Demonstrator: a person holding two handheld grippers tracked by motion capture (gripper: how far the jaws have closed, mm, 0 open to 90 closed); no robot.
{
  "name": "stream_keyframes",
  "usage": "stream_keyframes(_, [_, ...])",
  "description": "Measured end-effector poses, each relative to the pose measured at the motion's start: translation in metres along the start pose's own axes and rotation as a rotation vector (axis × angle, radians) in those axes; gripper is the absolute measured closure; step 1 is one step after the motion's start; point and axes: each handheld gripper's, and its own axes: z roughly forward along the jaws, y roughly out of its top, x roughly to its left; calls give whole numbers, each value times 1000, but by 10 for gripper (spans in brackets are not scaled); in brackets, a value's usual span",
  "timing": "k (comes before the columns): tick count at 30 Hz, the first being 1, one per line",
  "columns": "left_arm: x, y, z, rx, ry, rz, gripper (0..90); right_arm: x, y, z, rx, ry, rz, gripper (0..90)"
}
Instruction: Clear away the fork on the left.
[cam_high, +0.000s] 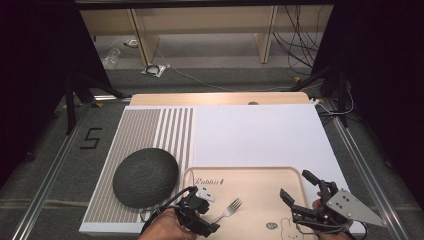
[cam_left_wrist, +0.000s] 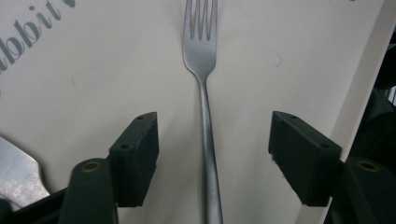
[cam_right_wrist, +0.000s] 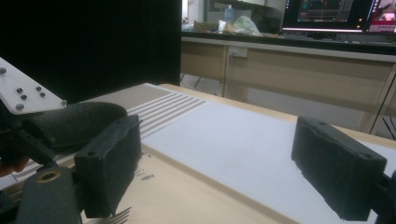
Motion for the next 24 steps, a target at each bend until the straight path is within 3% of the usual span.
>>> stream_keyframes(5, [-1, 1, -1, -46, 28, 21, 305, 0, 0, 0, 1, -2, -1, 168])
stream_keyframes(11, [-3, 0, -2, -105, 43, 46, 522, 0, -1, 1, 1, 1, 4, 168])
stream_keyframes(16, [-1, -2, 4, -96, 31, 72, 721, 0, 0, 1, 0, 1, -1, 168])
stream_keyframes(24, [-10, 0, 13, -64, 34, 136, 878, 0, -1, 1, -3, 0, -3, 168])
